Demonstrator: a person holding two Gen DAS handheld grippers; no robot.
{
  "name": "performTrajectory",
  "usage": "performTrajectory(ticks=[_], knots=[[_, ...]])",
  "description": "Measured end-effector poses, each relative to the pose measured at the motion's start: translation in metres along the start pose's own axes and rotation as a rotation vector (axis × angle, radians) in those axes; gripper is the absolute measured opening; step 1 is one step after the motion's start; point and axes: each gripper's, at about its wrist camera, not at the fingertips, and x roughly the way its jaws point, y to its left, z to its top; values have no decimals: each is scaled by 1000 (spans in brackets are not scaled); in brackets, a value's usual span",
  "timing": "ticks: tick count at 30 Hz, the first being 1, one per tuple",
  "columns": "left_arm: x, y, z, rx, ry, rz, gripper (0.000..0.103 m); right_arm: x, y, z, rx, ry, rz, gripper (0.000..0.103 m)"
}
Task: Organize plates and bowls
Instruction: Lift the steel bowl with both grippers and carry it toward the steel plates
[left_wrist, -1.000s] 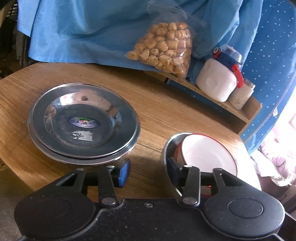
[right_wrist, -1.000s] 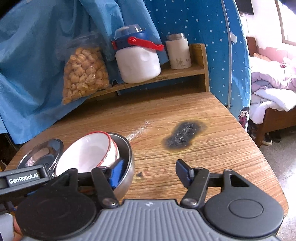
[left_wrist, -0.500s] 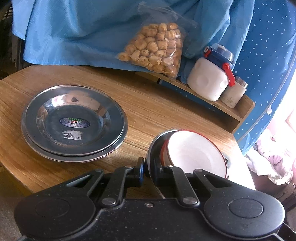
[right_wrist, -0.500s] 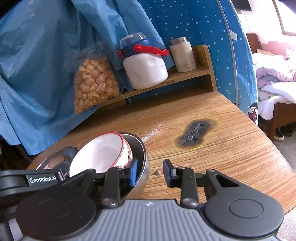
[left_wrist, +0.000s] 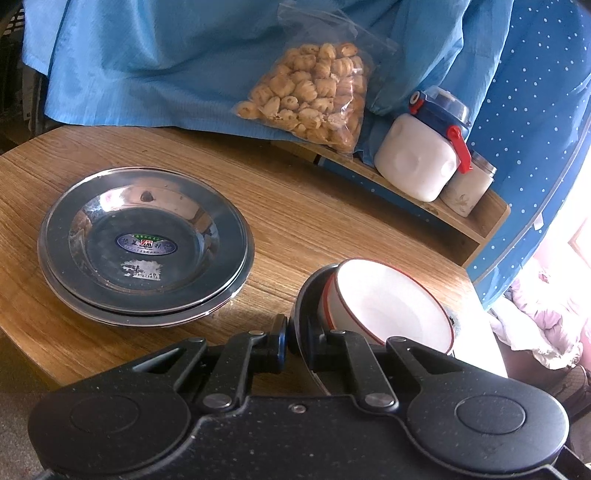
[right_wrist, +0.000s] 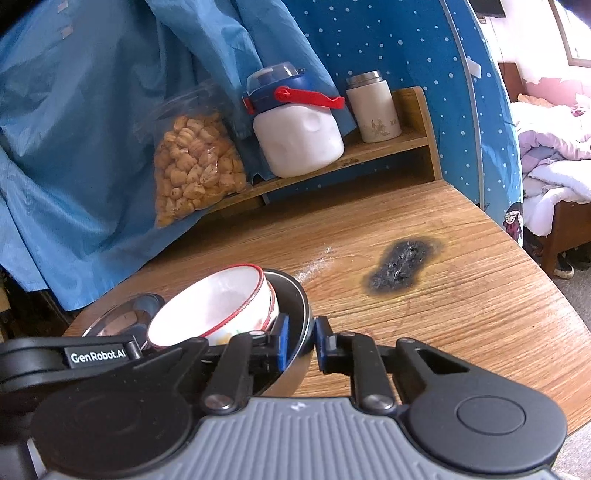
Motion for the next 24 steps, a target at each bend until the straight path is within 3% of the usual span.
performTrajectory(ticks=[24], knots=[[2,3,-3,-37,13,-28,9,-7,6,-4,21,-37,-46,18]])
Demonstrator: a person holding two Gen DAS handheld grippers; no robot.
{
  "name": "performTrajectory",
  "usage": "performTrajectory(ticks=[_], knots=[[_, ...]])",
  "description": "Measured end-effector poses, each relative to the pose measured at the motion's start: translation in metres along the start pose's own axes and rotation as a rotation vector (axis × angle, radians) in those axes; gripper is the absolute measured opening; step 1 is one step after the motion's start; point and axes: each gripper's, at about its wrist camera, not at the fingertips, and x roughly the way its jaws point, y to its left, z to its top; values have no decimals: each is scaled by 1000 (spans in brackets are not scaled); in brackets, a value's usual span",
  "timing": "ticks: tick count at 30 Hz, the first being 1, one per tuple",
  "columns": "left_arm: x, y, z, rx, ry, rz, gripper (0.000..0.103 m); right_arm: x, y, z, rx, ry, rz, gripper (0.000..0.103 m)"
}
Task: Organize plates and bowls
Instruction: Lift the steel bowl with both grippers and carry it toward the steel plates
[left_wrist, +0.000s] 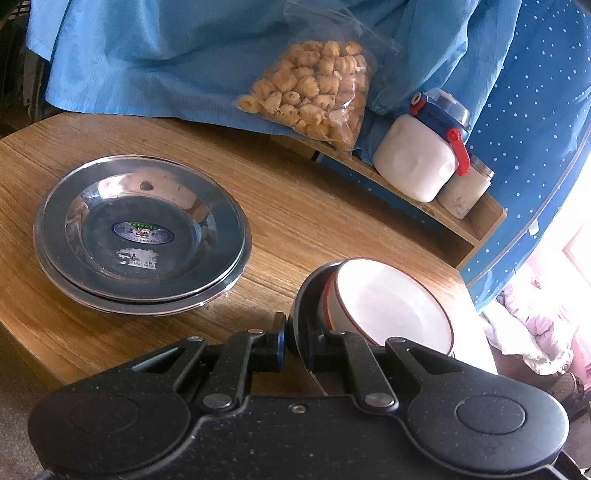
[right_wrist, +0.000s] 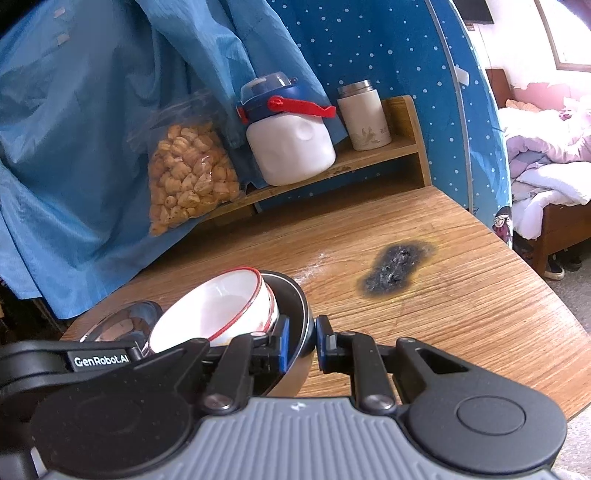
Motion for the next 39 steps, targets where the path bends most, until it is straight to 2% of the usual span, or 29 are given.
performTrajectory(ticks=[9,39], knots=[[-1,1,-1,-10,-7,-20,9,-3,1,2,0,-10,-16,18],[-14,8,7,-3,-81,-1,9,-1,18,5,-28,-37,15,18]])
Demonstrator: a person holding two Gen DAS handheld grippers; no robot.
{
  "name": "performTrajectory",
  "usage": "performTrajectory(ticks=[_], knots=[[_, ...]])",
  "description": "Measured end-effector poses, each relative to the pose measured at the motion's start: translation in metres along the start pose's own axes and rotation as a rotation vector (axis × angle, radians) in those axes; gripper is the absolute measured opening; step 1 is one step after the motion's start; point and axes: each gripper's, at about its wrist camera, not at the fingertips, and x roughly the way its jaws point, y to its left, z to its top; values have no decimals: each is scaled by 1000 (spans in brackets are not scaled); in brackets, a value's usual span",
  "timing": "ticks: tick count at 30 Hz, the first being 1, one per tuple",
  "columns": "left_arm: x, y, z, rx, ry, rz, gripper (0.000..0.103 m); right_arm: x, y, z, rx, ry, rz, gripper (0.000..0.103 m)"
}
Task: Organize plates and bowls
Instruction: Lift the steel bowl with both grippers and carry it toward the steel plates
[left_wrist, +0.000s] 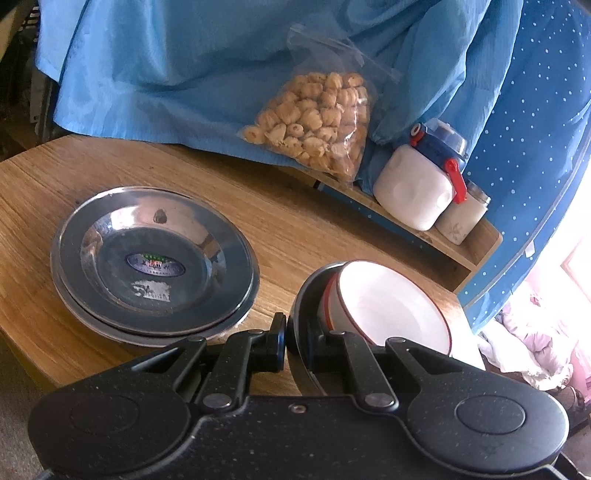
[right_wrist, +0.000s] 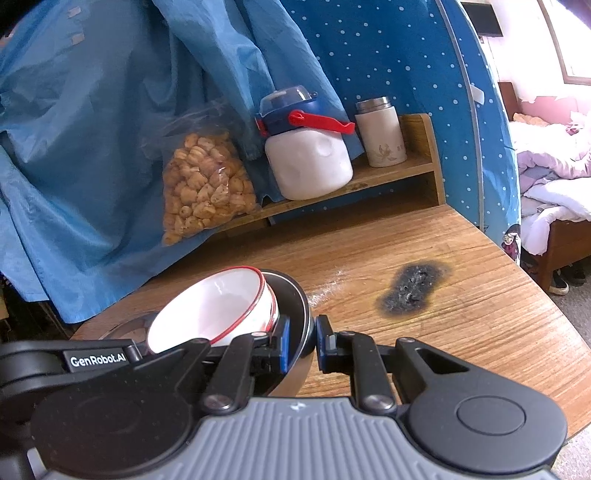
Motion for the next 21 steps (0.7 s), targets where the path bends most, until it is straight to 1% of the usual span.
performTrajectory(ticks=[9,21], knots=[[-5,4,7,-16,-38,19,9,3,10,4,-20,-6,34,18],[-9,13,15,-31,-62,34,9,8,20,11,-38,-20,77,18]])
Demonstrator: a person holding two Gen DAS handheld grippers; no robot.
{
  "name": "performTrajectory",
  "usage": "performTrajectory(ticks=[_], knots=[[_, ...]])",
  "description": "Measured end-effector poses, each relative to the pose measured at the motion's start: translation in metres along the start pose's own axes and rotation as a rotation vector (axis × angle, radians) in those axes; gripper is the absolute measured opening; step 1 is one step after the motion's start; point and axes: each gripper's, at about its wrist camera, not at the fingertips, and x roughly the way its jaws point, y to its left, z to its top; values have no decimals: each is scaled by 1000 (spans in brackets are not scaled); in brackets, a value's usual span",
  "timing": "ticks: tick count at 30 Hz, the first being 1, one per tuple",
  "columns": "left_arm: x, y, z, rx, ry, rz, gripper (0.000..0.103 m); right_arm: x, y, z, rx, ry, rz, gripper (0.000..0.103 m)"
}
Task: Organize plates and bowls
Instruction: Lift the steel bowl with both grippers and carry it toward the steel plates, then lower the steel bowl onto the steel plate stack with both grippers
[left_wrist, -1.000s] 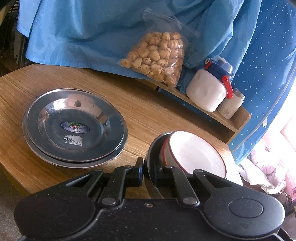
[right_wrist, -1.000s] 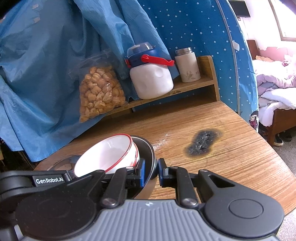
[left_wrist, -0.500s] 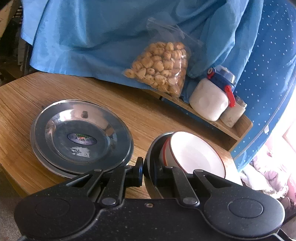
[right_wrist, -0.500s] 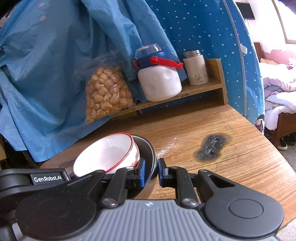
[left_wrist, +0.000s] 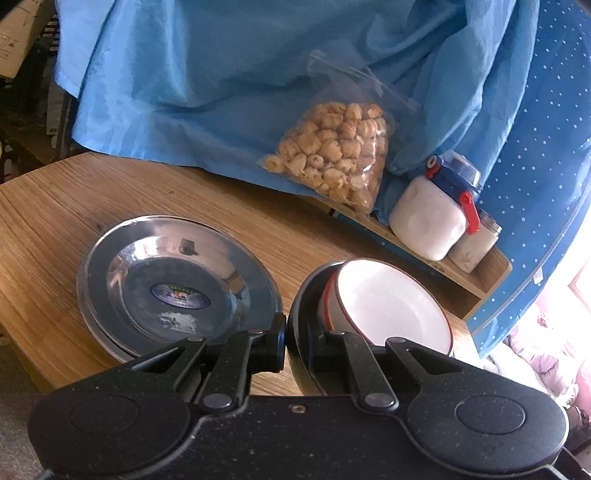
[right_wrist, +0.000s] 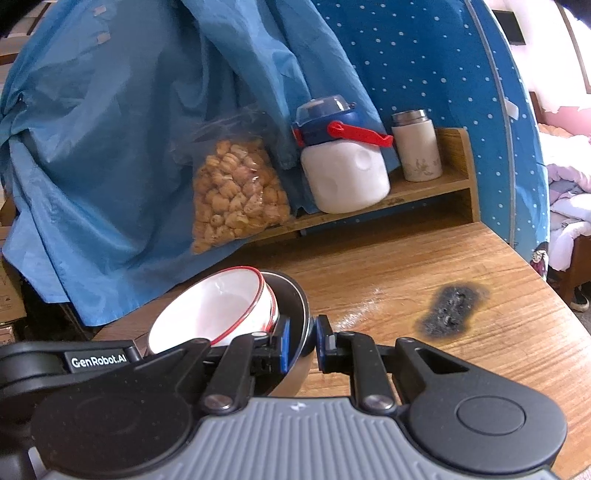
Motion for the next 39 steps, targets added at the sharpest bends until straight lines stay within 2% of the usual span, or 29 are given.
performTrajectory(ticks=[13,39], knots=[[-3,16,14,-23,-35,36,9,13,20,5,-28,-1,53,18],[-5,81,46,-101,-87,154,8,62,84,4,-129,79,210,18]])
